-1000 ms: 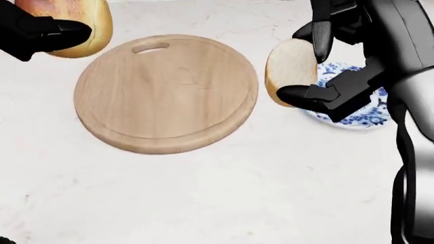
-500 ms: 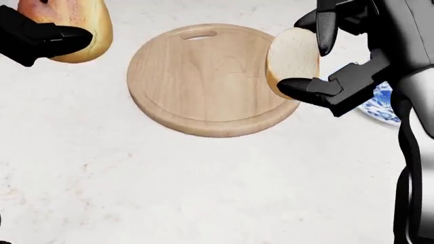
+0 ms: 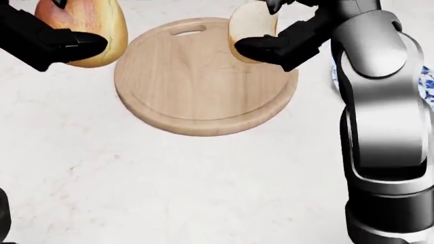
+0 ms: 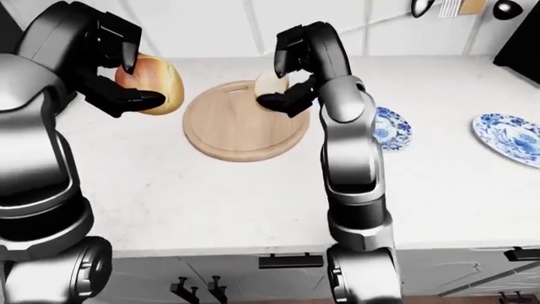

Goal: Place all breads on the cutting board.

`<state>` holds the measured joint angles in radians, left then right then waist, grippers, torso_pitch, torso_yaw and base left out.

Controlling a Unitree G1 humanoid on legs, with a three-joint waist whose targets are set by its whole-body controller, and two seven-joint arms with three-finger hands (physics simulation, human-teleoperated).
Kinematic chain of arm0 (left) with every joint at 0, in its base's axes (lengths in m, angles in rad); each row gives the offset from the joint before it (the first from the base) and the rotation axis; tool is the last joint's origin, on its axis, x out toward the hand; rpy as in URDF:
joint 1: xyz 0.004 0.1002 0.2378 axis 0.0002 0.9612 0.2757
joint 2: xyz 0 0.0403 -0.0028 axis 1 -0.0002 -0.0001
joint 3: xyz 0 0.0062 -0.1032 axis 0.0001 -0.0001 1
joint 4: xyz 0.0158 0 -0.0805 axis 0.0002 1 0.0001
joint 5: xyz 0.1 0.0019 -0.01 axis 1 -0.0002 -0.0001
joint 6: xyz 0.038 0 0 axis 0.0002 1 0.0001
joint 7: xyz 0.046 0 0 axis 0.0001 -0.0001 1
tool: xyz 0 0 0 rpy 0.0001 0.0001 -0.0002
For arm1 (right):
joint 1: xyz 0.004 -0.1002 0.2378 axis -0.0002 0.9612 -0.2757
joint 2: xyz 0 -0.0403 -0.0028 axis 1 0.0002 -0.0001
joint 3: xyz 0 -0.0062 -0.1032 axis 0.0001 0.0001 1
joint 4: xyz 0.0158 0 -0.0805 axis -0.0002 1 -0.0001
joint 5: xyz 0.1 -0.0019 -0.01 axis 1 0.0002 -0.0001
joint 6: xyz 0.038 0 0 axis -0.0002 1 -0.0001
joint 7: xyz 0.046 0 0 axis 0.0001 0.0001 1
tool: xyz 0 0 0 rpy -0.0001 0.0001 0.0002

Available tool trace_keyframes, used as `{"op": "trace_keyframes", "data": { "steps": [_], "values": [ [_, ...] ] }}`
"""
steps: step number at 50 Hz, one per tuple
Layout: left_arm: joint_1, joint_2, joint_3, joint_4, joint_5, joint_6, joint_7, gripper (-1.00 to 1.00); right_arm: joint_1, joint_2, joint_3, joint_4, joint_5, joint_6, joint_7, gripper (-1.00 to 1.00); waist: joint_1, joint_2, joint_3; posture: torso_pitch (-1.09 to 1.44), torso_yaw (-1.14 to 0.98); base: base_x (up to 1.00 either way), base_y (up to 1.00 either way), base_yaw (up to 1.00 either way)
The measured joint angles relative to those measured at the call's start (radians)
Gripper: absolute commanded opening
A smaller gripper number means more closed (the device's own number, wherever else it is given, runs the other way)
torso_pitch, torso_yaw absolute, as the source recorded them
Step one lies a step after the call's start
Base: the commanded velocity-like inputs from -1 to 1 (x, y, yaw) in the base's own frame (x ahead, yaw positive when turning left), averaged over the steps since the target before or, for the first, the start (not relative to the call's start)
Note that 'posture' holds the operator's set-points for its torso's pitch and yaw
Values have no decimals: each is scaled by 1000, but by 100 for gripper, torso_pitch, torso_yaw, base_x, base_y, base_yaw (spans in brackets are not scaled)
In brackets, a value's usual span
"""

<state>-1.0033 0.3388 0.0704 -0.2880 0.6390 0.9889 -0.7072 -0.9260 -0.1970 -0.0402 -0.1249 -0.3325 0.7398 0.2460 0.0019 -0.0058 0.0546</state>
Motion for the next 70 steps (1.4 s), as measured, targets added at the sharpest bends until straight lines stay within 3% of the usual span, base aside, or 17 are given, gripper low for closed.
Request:
{"op": "trace_keyframes", "data": {
  "steps": [12,26,28,34,37,41,46,47,48,53,56,62,70],
  "values": [
    [0,-4,-4,1,5,-2,-1,-100,-71,54,18,287,-38,-122,-78,-100,0,1,0,0,0,0,0,0],
    [10,-12,-1,12,5,-16,5,-100,-37,73,28,342,-62,-169,-99,-100,0,-2,1,0,0,0,0,0],
    [10,-12,-1,13,4,-19,8,-100,-33,75,31,349,-65,-173,-98,-71,1,-1,1,0,0,0,0,0],
    [12,-12,-4,23,3,-25,13,-100,-13,78,34,326,-77,-173,-89,-48,1,-2,1,0,0,0,0,0],
    [10,-12,-6,21,5,-24,10,-100,-1,80,36,320,-85,-173,-80,-17,1,-3,0,0,0,0,0,0],
    [12,-12,-9,15,12,-23,4,-100,17,81,37,309,-94,-166,-63,7,2,-2,0,0,0,0,0,0],
    [8,-22,-16,16,22,-23,-1,-100,31,77,38,282,-106,-149,-40,57,3,-3,1,0,0,0,0,0],
    [7,-24,-18,17,24,-23,-3,-100,33,76,38,275,-109,-146,-35,80,3,-3,1,0,0,0,0,0],
    [5,-26,-19,18,25,-23,-4,-100,33,74,38,270,-111,-144,-30,91,3,-3,1,0,0,0,0,0],
    [-8,-39,-19,30,30,-28,-2,-100,35,64,29,237,-123,-118,-6,85,4,-4,1,0,0,0,0,0],
    [-30,-67,-17,69,24,-41,25,-100,44,52,20,162,-130,-78,19,93,8,-7,1,0,0,0,0,0],
    [-74,-141,-26,280,-45,-137,173,-100,87,29,23,-41,-153,10,103,100,10,-14,-5,0,0,0,0,0],
    [-124,-202,-41,565,-151,-267,365,-100,143,-1,-17,-200,-163,89,166,100,6,-19,-5,0,0,0,0,0]
  ]
}}
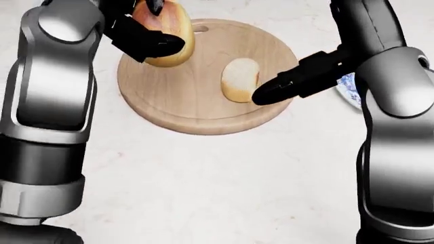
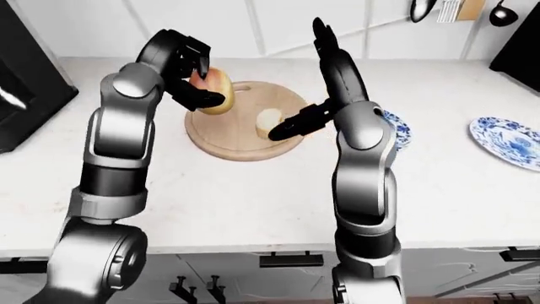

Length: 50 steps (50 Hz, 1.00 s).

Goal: Place all breads on the cutting board.

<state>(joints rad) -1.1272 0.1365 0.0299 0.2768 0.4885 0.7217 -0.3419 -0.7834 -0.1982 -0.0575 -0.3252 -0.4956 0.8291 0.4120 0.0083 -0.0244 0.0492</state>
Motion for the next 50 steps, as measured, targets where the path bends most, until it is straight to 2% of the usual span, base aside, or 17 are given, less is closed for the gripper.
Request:
{"op": "trace_keyframes", "data": {
  "steps": [6,10,15,16,19,24,26,31,33,38,39,45,50],
  "values": [
    [-87,8,20,383,-103,-246,179,-100,23,-2,-4,17,23,-6,-12,100,-3,4,-8,0,0,0,0,0],
    [-80,5,3,403,-132,-282,213,-100,33,0,-7,31,36,-21,-31,100,-4,5,-8,0,0,0,0,0],
    [-76,-6,-15,390,-140,-285,211,-100,37,2,2,43,50,-29,-44,100,-5,7,-10,0,0,0,0,0],
    [-75,-6,-16,388,-140,-284,210,-74,39,3,3,41,52,-32,-46,100,-6,7,-11,0,0,0,0,0],
    [-71,-4,-14,385,-137,-281,211,-46,45,3,0,47,58,-45,-54,100,-6,8,-13,0,0,0,0,0],
    [-44,-13,-19,347,-124,-268,207,-42,48,4,-1,46,61,-44,-61,100,-6,8,-13,0,0,0,0,0],
    [-40,-17,-23,341,-120,-261,200,-25,48,4,-2,54,65,-50,-65,100,-6,7,-12,0,0,0,0,0],
    [-36,-21,-26,334,-111,-254,187,-10,53,2,-2,64,73,-57,-71,100,-6,6,-11,0,0,0,0,0],
    [-35,-21,-27,319,-106,-246,181,22,55,2,0,62,73,-57,-72,100,-6,6,-10,0,0,0,0,0],
    [-33,-21,-27,268,-93,-226,167,62,58,4,4,57,72,-54,-71,100,-6,6,-11,0,0,0,0,0],
    [-34,-22,-27,263,-91,-225,165,87,57,5,5,57,72,-54,-71,100,-6,6,-11,0,0,0,0,0],
    [11,14,-27,-57,-47,-74,53,94,50,-3,-4,49,72,-46,-67,100,-9,10,-6,0,0,0,0,0],
    [46,13,-34,-216,-4,4,-13,93,46,-11,-7,30,71,-31,-60,100,-6,11,-7,0,0,0,0,0]
  ]
}}
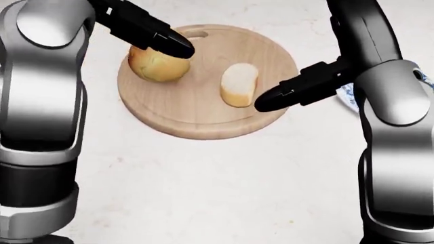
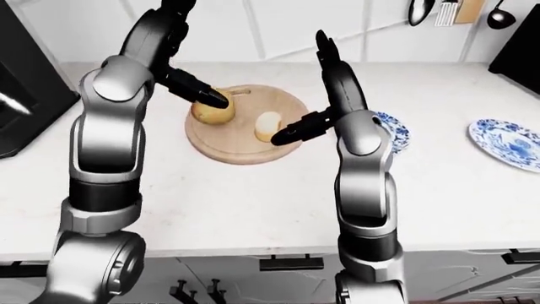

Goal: Place all breads on the cutting board.

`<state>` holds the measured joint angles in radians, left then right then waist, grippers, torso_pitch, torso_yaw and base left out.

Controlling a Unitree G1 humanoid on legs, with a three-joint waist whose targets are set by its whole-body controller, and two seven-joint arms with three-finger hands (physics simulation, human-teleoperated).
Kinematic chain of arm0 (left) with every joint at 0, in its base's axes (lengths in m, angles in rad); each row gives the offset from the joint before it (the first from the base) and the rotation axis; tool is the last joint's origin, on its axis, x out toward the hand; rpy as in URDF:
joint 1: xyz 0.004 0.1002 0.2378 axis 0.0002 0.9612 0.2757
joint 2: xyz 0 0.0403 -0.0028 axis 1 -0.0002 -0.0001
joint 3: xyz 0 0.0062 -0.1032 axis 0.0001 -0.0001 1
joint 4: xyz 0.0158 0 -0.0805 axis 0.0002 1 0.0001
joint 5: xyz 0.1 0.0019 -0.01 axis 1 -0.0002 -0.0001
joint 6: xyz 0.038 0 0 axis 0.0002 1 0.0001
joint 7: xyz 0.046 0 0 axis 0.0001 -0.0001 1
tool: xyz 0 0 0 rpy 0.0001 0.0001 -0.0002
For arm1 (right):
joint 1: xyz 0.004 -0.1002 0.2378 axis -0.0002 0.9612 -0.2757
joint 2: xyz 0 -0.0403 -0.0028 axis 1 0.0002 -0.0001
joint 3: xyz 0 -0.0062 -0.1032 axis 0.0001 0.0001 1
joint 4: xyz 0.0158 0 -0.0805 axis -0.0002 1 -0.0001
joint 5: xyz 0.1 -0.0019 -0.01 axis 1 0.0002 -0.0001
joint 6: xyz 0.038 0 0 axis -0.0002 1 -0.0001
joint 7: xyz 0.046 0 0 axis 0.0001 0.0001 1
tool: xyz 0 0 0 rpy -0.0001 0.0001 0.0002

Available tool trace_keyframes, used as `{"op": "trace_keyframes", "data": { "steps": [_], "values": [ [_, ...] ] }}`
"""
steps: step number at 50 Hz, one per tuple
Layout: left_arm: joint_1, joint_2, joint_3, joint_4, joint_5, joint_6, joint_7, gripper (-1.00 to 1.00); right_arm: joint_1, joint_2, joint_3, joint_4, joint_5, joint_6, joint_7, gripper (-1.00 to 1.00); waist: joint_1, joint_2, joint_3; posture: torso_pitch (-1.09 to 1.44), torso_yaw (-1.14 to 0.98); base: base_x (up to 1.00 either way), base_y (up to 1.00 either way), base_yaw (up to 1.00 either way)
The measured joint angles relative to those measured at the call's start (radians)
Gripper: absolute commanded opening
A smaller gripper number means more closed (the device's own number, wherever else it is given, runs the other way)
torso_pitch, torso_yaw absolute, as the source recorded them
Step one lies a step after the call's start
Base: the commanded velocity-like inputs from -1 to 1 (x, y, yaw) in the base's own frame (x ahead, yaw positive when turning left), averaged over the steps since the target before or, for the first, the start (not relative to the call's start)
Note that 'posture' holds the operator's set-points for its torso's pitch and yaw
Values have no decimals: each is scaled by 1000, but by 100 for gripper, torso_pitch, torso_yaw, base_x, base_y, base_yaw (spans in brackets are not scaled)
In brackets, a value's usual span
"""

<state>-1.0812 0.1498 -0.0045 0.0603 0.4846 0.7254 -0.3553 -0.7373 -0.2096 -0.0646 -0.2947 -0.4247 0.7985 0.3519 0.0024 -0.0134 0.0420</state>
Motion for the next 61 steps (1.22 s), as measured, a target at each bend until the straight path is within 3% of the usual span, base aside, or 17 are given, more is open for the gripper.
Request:
{"op": "trace_keyframes", "data": {
  "steps": [7,20,25,37,53,56,61],
  "values": [
    [51,4,-2,-136,41,73,-89,91,-14,-18,-14,-25,4,20,12,100,0,-3,6,0,0,0,0,0],
    [111,41,23,-274,63,131,-147,90,-8,-32,-17,-42,15,41,15,100,3,-4,9,0,0,0,0,0],
    [149,57,12,-418,94,190,-205,90,-3,-49,-32,-76,19,54,26,100,2,-4,10,0,0,0,0,0],
    [270,105,51,-639,132,269,-312,93,10,-112,-82,-151,45,110,56,100,4,-3,12,0,0,0,0,0],
    [445,233,222,-865,5,370,-333,100,101,-221,-223,-348,187,236,49,100,6,-3,11,0,0,0,0,0],
    [498,251,279,-905,-43,376,-318,100,125,-237,-272,-379,233,258,40,100,5,-2,11,0,0,0,0,0],
    [565,311,408,-998,-138,435,-310,100,156,-313,-417,-496,336,368,28,100,9,-1,16,0,0,0,0,0]
  ]
}}
